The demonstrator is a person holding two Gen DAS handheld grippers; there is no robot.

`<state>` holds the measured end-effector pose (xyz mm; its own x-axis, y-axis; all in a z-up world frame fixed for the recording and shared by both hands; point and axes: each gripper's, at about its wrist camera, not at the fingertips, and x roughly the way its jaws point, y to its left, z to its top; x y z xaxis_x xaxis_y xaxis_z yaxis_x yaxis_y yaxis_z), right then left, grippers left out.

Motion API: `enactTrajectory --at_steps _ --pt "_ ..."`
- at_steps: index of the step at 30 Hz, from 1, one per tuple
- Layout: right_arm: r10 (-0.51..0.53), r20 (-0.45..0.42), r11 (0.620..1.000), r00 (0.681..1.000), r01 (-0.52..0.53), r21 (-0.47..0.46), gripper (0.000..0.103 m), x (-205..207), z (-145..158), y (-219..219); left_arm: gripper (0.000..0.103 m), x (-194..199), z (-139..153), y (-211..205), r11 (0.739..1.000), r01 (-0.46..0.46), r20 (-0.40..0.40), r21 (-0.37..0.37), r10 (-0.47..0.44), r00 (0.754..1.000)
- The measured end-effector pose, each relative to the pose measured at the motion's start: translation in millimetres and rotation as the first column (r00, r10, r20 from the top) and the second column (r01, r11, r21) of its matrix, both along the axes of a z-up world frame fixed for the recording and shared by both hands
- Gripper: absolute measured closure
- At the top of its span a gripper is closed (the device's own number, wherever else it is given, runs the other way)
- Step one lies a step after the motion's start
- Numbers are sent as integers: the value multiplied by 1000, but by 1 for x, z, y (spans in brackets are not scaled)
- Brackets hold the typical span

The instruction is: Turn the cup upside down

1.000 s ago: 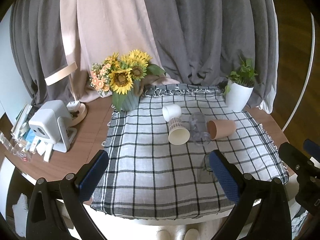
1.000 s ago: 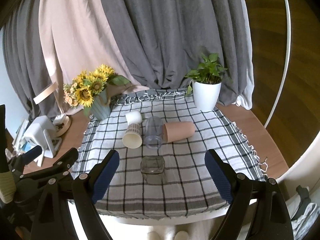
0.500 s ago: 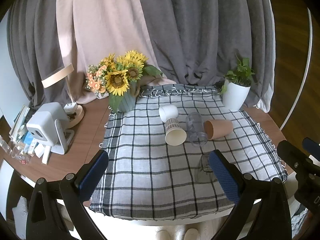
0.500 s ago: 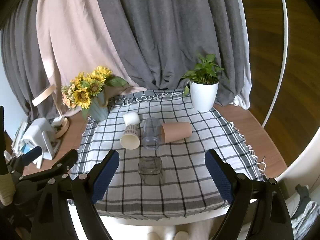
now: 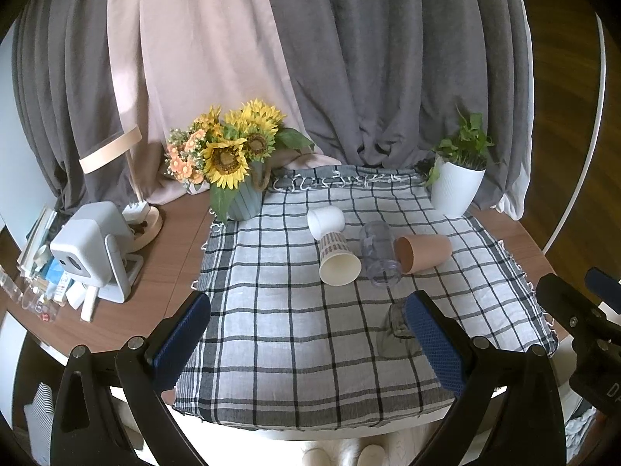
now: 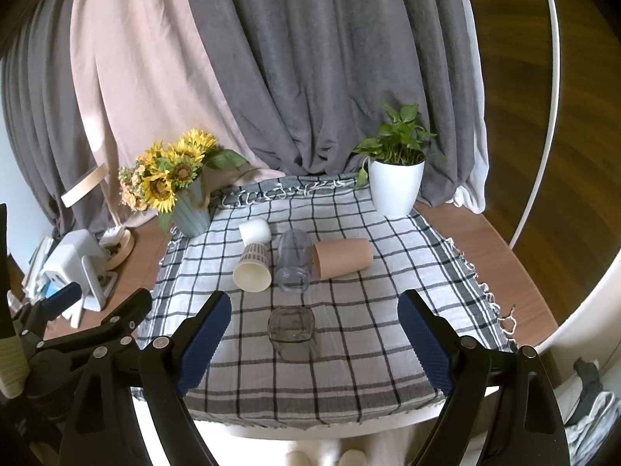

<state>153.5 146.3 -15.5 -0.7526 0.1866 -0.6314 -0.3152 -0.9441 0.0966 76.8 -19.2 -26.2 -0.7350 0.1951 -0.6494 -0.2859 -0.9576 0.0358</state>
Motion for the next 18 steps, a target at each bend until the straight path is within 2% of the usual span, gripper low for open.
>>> enactTrajectory --at_steps 18 --pt "0 2 1000 1000 0 -3 15 -1 0 1 0 -2 1 2 1000 6 3 -1 -6 1000"
